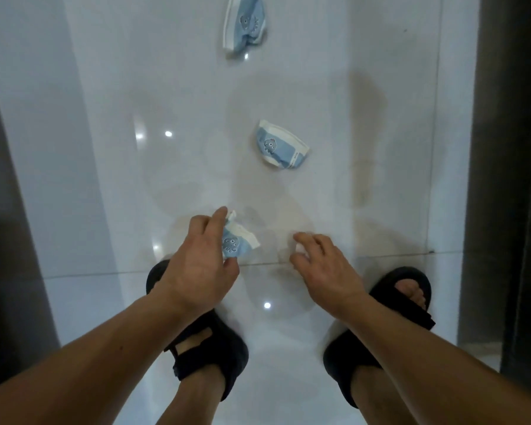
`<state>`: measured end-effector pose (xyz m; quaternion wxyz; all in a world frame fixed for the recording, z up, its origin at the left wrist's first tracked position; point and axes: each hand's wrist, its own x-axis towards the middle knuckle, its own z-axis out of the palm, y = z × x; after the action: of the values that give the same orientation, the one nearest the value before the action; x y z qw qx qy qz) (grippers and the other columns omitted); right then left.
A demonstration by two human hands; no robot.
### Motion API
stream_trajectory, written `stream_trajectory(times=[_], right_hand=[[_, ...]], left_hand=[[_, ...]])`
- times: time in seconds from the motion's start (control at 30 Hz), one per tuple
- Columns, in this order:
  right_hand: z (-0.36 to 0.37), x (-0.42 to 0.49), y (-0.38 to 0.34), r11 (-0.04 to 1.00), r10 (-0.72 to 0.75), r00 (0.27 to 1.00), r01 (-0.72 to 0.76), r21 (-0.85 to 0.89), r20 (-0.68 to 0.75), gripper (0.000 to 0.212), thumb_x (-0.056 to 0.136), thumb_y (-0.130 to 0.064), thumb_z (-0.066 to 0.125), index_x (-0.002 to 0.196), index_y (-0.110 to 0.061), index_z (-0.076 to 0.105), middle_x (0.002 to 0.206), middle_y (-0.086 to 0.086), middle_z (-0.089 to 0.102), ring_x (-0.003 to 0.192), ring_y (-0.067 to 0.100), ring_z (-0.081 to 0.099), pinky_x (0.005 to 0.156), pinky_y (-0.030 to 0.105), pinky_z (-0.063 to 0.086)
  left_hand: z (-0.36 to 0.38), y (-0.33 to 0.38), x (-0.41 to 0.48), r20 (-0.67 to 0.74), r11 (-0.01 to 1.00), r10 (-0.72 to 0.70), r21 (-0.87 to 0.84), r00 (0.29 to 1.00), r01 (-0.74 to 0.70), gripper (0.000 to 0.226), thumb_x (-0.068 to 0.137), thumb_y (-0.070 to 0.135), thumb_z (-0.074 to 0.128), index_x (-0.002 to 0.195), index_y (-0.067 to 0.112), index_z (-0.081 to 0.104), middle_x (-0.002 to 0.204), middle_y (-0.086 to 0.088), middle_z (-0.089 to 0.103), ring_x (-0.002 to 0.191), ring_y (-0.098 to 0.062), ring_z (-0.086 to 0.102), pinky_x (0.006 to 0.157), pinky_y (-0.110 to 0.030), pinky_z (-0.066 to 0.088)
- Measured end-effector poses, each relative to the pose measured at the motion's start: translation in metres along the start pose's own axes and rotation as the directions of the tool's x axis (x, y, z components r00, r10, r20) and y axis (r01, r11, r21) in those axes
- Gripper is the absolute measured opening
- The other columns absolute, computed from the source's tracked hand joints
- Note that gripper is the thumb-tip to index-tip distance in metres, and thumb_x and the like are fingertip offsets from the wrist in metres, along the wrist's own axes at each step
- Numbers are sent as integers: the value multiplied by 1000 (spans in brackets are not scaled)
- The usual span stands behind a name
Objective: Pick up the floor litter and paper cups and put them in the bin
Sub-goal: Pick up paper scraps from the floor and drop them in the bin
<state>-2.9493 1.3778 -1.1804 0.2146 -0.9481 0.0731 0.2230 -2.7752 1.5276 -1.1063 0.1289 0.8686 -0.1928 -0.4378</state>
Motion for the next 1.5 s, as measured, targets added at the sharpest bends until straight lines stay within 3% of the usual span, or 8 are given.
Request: stream_trajectory(times=[0.13, 0.27, 0.43, 0.6, 0.8, 0.97, 1.2, 1.5], right_hand=[[-32, -1, -9, 987, 50, 995, -63, 145, 89, 32, 67, 10, 70, 96, -4, 66, 112, 22, 59, 93, 40, 59, 54, 37, 52], [-105, -1, -30, 959, 162, 980, -184, 216, 117, 43, 88, -8, 53, 129, -22, 52, 126, 1, 42, 112, 21, 41, 75, 29, 47], [-269, -3, -76, 933, 241, 968, -249, 259, 64, 31, 90, -18, 56, 121, -23, 55, 124, -8, 40, 108, 8, 43, 81, 11, 34], [-460, -6, -135, 940, 235, 972, -229, 252, 8, 27, 91, -21, 58, 117, -23, 55, 135, -13, 38, 111, 10, 50, 91, 17, 42], [-637, 9, -173, 968, 132, 986, -105, 229, -106, 24, 93, -18, 54, 116, -20, 55, 120, -6, 48, 102, 12, 50, 82, 15, 39], [-749, 34, -155, 976, 82, 977, -38, 216, -199, 33, 94, -18, 55, 127, -17, 54, 127, -1, 48, 109, 15, 50, 84, 16, 35], [-890, 72, -90, 988, 51, 979, -20, 153, -198, 31, 95, -19, 50, 126, -15, 54, 127, 4, 49, 108, 21, 50, 83, 24, 40], [-1028, 206, -35, 992, 52, 968, -23, 120, -245, 30, 97, -21, 48, 126, -15, 55, 128, 1, 49, 108, 18, 52, 81, 21, 38]], left_hand=[[-19, 6, -16, 30, 998, -69, 14, 997, 68, 68, 86, 21, 59, 148, 20, 29, 129, 0, 33, 107, -21, 54, 91, -29, 47], [-81, 41, -40, 5, 997, -69, -36, 998, 69, 67, 86, 21, 57, 147, 20, 29, 125, 5, 30, 101, -15, 53, 88, -26, 47], [-208, 99, -86, -38, 998, -38, -58, 999, 35, 67, 89, 23, 56, 149, 19, 24, 132, 4, 26, 104, -12, 52, 89, -17, 42], [-362, 165, -152, -129, 998, 38, -49, 991, -45, 66, 90, 24, 54, 149, 16, 22, 149, 3, 19, 128, -14, 40, 104, -24, 37], [-505, 244, -203, -210, 994, 98, -21, 973, -105, 75, 89, 21, 59, 151, 20, 17, 144, 1, 29, 123, -18, 44, 100, -28, 41], [-581, 324, -203, -219, 990, 138, 17, 966, -137, 76, 88, 21, 60, 151, 31, 18, 139, 2, 32, 117, -17, 46, 97, -25, 42], [-667, 428, -166, -283, 994, 102, 5, 954, -105, 72, 86, 23, 57, 150, 28, 24, 139, -1, 32, 120, -20, 45, 98, -30, 42], [-804, 495, -43, -312, 987, 158, 16, 937, -161, 71, 88, 29, 55, 151, 26, 22, 139, -2, 34, 122, -21, 42, 101, -32, 41]])
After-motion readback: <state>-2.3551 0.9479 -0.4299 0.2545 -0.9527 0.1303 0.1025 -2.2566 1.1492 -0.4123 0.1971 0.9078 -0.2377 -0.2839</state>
